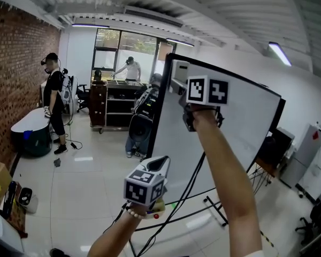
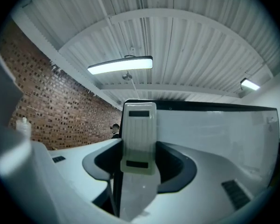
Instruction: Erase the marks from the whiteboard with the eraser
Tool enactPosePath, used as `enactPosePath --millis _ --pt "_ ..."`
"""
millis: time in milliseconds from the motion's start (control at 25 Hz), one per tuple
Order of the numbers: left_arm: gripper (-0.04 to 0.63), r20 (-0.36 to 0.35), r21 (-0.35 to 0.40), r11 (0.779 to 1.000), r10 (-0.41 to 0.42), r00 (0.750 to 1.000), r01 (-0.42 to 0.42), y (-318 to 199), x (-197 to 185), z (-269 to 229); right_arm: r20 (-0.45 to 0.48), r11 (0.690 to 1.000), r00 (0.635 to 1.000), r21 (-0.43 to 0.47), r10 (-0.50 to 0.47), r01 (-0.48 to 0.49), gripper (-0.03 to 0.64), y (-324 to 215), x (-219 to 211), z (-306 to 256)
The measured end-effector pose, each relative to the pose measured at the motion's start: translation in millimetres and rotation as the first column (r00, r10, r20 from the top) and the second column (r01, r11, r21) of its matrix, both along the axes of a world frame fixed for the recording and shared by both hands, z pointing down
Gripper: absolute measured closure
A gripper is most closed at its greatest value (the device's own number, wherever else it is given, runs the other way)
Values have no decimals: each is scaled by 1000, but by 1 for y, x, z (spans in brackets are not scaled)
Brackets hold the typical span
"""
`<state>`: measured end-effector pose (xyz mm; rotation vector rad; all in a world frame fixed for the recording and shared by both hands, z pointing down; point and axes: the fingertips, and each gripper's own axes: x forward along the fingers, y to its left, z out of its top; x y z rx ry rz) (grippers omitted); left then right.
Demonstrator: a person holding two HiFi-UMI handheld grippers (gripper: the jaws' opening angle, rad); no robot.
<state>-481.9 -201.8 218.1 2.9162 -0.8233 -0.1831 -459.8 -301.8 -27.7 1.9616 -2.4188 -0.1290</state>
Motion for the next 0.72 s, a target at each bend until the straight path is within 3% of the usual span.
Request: enactPosePath --millis 160,280,720 --pt "607 1 1 1000 -29 1000 29 -7 12 -10 -44 1000 999 7 19 -19 367 -2 7 -2" --pt "607 3 3 999 -44 999 44 -13 20 -18 -19 1000 1000 11 -4 4 367 -4 18 -2" --pt "607 18 45 989 -142 990 141 -23 79 -78 22 1000 1000 7 -19 19 367 -17 113 -5"
